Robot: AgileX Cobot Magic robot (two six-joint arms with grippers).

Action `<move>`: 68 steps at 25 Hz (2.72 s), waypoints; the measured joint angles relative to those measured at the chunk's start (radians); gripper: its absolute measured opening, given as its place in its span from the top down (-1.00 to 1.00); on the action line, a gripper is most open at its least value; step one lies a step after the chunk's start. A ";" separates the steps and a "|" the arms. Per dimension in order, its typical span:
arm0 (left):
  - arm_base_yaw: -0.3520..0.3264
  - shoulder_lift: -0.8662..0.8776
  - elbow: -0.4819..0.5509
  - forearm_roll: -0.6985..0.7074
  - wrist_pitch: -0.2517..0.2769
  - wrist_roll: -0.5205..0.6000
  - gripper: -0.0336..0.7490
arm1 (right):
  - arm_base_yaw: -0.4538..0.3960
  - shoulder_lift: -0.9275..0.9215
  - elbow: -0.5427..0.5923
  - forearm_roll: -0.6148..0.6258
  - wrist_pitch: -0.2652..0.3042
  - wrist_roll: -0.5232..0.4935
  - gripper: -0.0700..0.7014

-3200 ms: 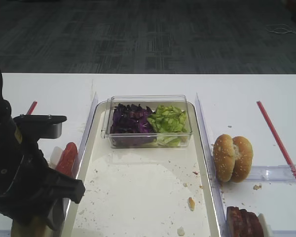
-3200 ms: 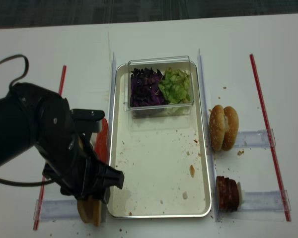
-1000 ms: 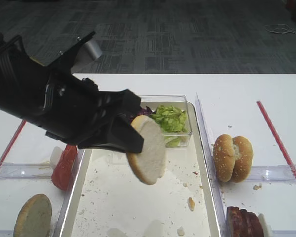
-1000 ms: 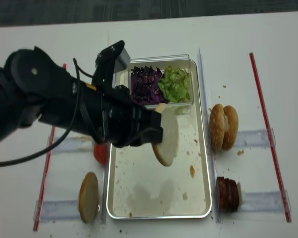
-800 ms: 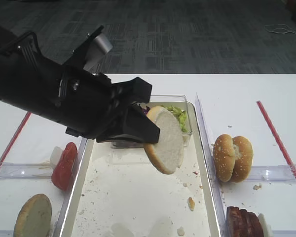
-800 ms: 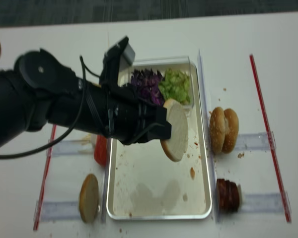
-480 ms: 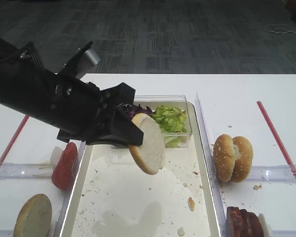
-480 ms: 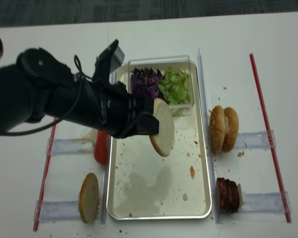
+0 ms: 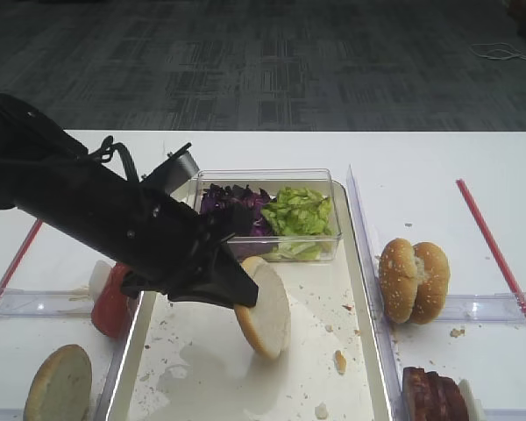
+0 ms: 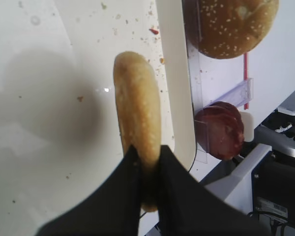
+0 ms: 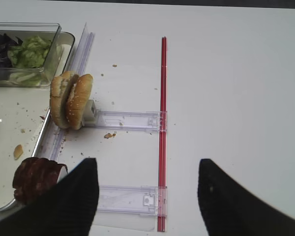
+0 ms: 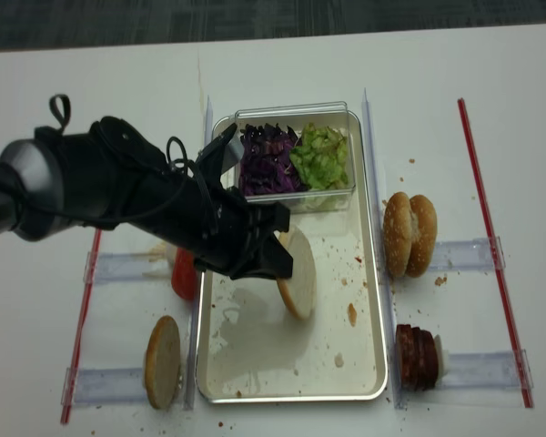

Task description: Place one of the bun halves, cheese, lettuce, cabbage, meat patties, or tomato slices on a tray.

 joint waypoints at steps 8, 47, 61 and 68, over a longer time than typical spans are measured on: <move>0.000 0.039 0.000 -0.002 -0.002 0.002 0.75 | 0.000 0.000 0.000 0.000 0.000 0.000 -0.43; 0.000 -0.357 0.000 0.234 -0.030 -0.206 -0.43 | 0.000 0.000 0.000 0.000 0.000 0.000 -0.43; 0.091 -0.443 0.000 0.938 0.109 -0.602 -0.43 | 0.000 0.000 0.000 0.000 0.000 0.000 -0.43; 0.263 -0.443 0.000 0.972 0.157 -0.578 -0.43 | 0.000 0.000 0.000 0.000 0.000 0.003 -0.43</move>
